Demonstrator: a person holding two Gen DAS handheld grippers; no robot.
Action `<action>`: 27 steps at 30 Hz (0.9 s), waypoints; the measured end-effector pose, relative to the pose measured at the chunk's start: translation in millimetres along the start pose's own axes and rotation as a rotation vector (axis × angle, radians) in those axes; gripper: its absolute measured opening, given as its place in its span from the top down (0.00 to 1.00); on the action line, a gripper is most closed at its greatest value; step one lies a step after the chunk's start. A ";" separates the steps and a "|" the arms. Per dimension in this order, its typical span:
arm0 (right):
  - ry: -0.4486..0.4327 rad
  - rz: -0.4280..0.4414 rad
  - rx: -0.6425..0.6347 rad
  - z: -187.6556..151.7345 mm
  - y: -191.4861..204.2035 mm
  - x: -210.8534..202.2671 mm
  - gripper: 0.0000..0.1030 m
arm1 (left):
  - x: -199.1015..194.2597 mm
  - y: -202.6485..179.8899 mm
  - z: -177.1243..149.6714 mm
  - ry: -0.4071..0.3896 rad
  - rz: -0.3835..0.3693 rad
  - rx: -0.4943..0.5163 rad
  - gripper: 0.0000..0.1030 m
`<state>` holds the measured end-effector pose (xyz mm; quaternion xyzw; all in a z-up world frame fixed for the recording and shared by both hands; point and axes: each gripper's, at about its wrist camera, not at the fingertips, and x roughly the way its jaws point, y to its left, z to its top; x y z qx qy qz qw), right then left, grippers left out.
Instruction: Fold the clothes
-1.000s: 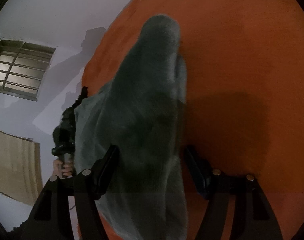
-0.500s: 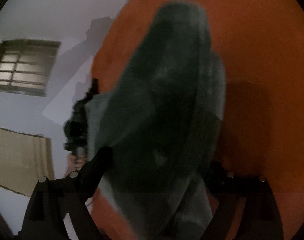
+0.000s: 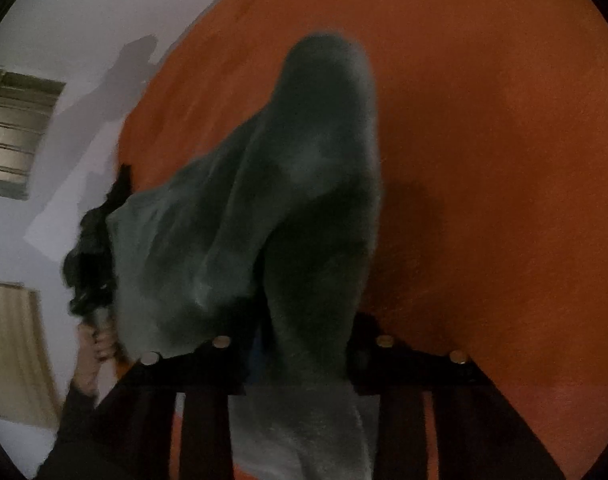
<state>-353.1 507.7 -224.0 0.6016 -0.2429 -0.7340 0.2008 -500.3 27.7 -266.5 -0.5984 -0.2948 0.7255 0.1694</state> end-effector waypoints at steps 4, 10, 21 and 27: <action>-0.066 -0.067 -0.021 -8.4 -12.2 -24.8 0.74 | 9.1 -7.2 18.3 0.000 0.010 0.006 0.04; -0.009 0.102 0.040 -7.4 -41.6 -32.0 0.49 | -8.6 -2.1 23.2 0.022 0.000 -0.010 0.04; 0.130 0.194 0.032 -3.5 -77.8 -8.5 0.00 | 1.0 -13.0 16.0 0.030 -0.009 -0.002 0.04; 0.130 0.207 -0.068 17.0 -61.1 6.4 0.00 | 9.0 -19.6 18.7 0.047 0.002 0.006 0.03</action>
